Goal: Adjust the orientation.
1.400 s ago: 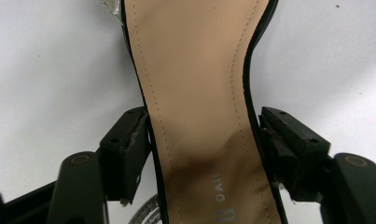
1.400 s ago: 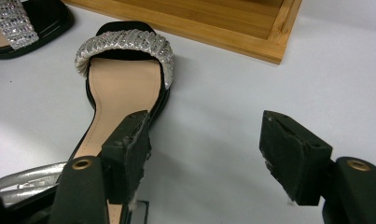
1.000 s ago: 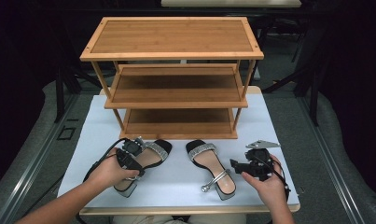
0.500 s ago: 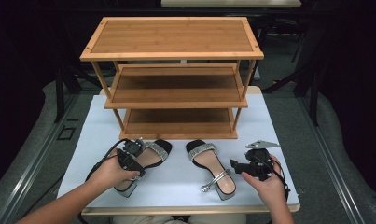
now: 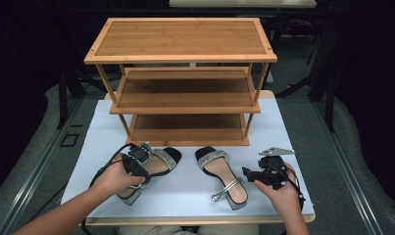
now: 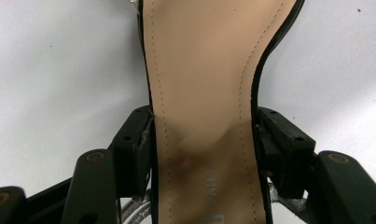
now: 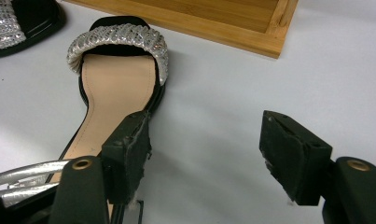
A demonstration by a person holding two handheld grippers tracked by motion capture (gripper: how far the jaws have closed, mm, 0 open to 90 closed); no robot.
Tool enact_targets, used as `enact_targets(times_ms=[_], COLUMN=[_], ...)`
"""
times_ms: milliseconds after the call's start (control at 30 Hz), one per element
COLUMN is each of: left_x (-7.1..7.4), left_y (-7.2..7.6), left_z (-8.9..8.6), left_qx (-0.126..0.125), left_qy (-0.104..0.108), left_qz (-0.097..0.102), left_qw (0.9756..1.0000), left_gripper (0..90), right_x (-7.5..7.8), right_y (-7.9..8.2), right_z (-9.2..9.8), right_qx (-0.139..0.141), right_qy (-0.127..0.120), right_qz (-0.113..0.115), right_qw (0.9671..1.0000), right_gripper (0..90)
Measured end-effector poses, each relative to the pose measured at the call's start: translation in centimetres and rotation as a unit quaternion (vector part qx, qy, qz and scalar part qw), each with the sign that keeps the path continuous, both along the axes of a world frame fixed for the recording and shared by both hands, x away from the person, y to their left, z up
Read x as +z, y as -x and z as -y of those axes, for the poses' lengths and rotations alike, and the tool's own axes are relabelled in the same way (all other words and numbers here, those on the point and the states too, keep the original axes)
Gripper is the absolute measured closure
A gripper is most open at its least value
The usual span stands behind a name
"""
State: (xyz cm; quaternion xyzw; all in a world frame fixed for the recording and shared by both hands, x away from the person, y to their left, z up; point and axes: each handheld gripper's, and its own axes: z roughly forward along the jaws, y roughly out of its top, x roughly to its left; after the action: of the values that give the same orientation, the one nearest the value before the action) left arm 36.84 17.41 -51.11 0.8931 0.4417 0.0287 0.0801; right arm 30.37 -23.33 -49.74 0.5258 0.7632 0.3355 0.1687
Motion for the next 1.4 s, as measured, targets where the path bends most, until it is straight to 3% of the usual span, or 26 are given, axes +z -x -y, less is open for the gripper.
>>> enact_targets(times_ms=[133,300,367,667,833,967,1400], left_x=[0.2,0.7,0.9,2.3,2.6,2.1,1.1], left_y=[-0.2,-0.3,-0.3,-1.0,-2.0,-3.2,-6.5], left_z=[-0.3,-0.6,-0.7,-1.7,-2.0,-1.9,-0.1], left_qx=[-0.003,0.007,0.01,0.031,0.047,0.064,0.109], left_qy=[0.007,0.027,0.025,0.051,0.059,0.052,0.061], left_qz=[-0.001,0.001,0.006,0.017,0.027,0.036,0.052], left_qw=[1.0,0.9996,0.9996,0.9981,0.9968,0.9959,0.9907], left_gripper=[42.2,42.4,42.5,42.6,42.5,42.5,42.4], right_x=[-0.1,-0.2,-0.2,-0.3,-0.3,-0.4,-0.6], right_y=[0.0,-0.1,-0.1,-0.2,-0.2,-0.2,-0.4], right_z=[0.0,0.0,0.0,0.1,0.1,0.2,0.5], right_qx=[-0.001,0.0,0.0,-0.004,-0.003,-0.005,-0.007], right_qy=[0.0,0.001,0.0,0.0,0.0,-0.002,-0.003], right_qz=[0.001,0.003,0.002,0.001,-0.001,0.0,-0.007], right_qw=[1.0,1.0,1.0,1.0,1.0,1.0,1.0], right_gripper=[33.1,33.1,33.1,33.1,33.1,33.1,33.1])
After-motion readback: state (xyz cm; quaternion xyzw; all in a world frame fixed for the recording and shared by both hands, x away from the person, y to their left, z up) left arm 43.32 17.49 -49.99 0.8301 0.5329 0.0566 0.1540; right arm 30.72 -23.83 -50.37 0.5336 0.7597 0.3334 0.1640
